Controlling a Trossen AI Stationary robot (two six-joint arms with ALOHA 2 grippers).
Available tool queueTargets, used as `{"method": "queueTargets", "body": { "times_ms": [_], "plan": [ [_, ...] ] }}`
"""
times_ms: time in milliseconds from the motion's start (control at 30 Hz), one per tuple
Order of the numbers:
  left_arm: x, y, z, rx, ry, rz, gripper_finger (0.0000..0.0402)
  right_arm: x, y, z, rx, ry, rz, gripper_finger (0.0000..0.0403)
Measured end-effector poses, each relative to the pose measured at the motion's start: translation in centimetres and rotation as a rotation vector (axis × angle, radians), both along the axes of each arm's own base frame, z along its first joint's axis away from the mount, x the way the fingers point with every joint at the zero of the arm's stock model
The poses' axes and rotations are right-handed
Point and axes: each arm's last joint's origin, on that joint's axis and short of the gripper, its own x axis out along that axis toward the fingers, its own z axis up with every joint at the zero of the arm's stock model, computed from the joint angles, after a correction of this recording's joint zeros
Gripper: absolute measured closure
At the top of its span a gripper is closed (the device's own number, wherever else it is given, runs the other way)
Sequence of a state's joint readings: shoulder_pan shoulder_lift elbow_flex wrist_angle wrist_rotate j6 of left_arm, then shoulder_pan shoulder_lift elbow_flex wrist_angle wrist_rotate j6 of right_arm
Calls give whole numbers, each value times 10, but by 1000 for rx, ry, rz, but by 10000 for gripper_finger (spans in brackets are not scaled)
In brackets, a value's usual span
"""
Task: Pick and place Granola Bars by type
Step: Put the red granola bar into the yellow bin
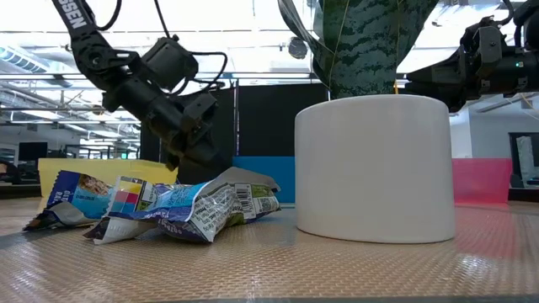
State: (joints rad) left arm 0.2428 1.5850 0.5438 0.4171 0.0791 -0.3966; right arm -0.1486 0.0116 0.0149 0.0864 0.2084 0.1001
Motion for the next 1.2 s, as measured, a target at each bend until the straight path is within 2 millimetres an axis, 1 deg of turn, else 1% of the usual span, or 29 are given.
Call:
{"method": "queueTargets", "body": {
  "times_ms": [167,267,400,533,633,733,867,967,1100,1200],
  "plan": [
    [3,-2,-19,-44,65,13,400,0,0,0,0,0,0,243],
    [8,-1,-24,-59,75,23,400,0,0,0,0,0,0,243],
    [6,-1,-27,-79,112,33,400,0,0,0,0,0,0,243],
    [0,-2,-24,-100,168,54,401,0,0,0,0,0,0,243],
    [-9,-3,-19,-96,235,109,401,0,0,0,0,0,0,243],
    [-19,-3,-12,-81,295,178,401,0,0,0,0,0,0,243],
    [-29,-7,-2,-78,342,219,401,0,0,0,0,0,0,243],
    [-30,-10,2,-71,326,221,401,0,0,0,0,-2,0,243],
    [-26,-17,5,-60,289,179,399,0,0,0,0,-1,0,243],
    [-23,-21,6,-80,268,164,389,0,0,0,0,-2,0,243]
  ]
}}
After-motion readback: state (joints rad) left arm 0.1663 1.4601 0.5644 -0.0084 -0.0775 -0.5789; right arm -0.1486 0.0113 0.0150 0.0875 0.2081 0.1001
